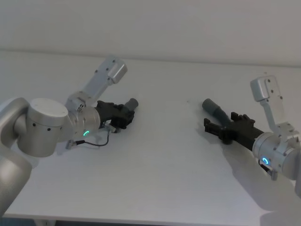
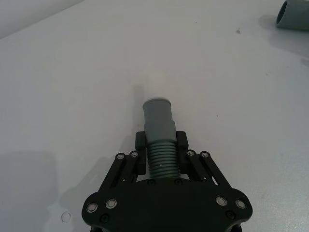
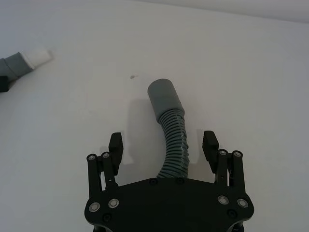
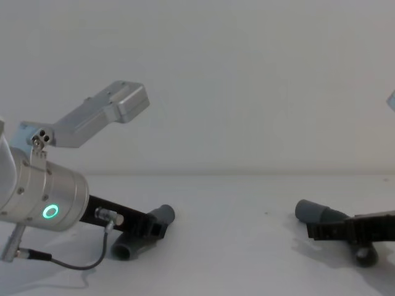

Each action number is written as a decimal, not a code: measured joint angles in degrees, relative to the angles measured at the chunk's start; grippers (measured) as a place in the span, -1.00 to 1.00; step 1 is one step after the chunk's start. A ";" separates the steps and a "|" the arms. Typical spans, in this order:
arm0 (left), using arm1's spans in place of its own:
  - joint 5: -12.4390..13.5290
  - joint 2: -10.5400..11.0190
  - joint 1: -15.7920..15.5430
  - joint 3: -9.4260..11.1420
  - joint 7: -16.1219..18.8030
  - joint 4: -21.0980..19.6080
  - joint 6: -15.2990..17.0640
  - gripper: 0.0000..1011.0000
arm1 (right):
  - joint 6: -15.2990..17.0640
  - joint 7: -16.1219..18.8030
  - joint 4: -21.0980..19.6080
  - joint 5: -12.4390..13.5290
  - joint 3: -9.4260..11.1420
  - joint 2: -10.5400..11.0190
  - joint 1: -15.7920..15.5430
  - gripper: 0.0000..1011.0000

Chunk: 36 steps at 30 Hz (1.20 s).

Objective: Use both hands to pick up one end of the pipe from the table, align the ends, and insert them.

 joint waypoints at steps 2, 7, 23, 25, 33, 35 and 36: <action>0.00 0.00 0.00 0.00 0.00 0.00 0.00 -0.30 | 0.05 0.03 0.07 -0.07 0.01 -0.04 0.03 0.94; 0.00 0.00 0.00 0.00 0.00 0.00 0.00 -0.30 | 0.13 0.12 0.23 -0.16 0.03 -0.12 0.09 0.76; 0.00 0.00 0.00 0.00 0.00 0.00 0.00 -0.30 | 0.24 0.28 0.45 -0.35 0.10 -0.23 0.17 -0.20; 0.00 0.00 0.00 0.00 0.00 0.00 0.00 -0.30 | 0.26 0.30 0.46 -0.36 0.10 -0.24 0.18 -0.40; 0.00 0.00 0.00 0.00 0.00 0.00 0.00 -0.30 | 0.25 0.32 0.49 -0.40 0.10 -0.27 0.21 -0.62; 0.00 0.00 0.00 0.01 0.00 0.00 0.00 -0.30 | 0.25 0.33 0.50 -0.41 0.10 -0.28 0.21 -0.65; 0.00 0.00 0.00 0.00 0.00 0.00 0.00 -0.30 | 0.25 0.33 0.51 -0.42 0.10 -0.28 0.21 -0.65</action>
